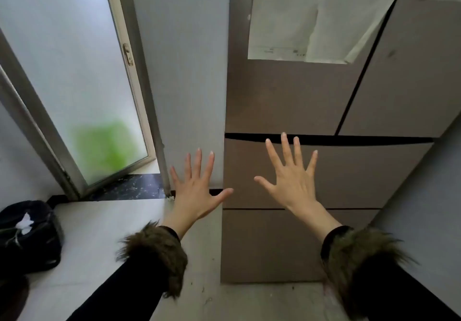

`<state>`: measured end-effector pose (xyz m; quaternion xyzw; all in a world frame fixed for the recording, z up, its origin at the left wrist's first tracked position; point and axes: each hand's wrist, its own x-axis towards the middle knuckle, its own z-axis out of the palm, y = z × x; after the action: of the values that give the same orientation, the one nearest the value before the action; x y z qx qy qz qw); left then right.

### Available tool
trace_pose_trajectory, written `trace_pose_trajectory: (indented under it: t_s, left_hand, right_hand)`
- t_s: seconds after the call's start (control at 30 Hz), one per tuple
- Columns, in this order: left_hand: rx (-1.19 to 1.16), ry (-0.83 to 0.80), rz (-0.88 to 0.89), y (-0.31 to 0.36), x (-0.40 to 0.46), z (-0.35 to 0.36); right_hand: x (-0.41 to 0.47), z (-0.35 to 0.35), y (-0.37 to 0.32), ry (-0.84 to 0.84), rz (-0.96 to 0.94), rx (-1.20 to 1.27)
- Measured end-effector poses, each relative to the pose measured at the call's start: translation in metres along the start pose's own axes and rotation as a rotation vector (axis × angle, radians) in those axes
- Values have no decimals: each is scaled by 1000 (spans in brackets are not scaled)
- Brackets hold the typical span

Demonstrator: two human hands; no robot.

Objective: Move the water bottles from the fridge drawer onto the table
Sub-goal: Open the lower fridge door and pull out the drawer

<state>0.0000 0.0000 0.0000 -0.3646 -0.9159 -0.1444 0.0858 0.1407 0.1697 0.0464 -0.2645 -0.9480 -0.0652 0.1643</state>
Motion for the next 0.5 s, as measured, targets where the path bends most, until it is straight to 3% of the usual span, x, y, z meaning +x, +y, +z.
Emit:
trace_pose_trajectory:
  t_s: [0.27, 0.5]
  left_hand:
    - [-311, -83, -56, 5, 91, 25]
    - [-640, 64, -97, 11, 132, 35]
  right_hand:
    - [99, 3, 5, 175, -23, -35]
    - [134, 32, 15, 268, -33, -63]
